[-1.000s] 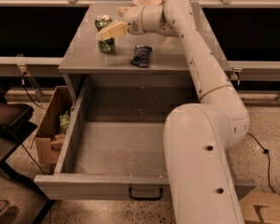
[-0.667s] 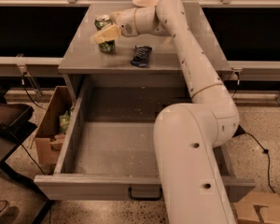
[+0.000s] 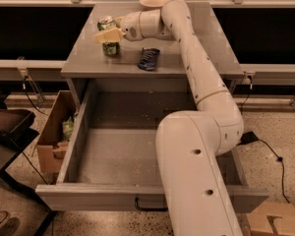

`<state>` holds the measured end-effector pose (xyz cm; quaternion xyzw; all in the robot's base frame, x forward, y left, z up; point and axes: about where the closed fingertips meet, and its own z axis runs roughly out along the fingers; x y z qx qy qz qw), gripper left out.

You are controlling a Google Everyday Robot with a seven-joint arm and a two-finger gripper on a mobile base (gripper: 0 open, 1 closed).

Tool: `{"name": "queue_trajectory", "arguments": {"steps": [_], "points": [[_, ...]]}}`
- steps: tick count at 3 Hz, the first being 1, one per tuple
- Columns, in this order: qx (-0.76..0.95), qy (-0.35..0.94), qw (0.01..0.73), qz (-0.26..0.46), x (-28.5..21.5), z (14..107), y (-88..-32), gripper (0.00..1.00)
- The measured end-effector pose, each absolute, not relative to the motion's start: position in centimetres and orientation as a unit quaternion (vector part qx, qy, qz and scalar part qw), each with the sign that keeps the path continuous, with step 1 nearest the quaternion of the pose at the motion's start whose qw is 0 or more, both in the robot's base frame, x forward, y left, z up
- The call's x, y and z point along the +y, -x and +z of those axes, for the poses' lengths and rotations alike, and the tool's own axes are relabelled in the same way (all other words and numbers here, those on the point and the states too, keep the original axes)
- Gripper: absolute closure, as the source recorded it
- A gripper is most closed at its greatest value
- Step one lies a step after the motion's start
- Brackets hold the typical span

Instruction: Place green can into top drawer

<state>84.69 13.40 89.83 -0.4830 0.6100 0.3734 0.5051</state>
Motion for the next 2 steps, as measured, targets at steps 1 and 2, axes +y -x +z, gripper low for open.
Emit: {"name": "queue_trajectory", "arguments": {"steps": [1, 2], "points": [[0.61, 0.483, 0.505, 0.373, 13.4, 89.83, -84.69, 0.6], [0.61, 0.483, 0.505, 0.373, 13.4, 89.83, -84.69, 0.85]]}}
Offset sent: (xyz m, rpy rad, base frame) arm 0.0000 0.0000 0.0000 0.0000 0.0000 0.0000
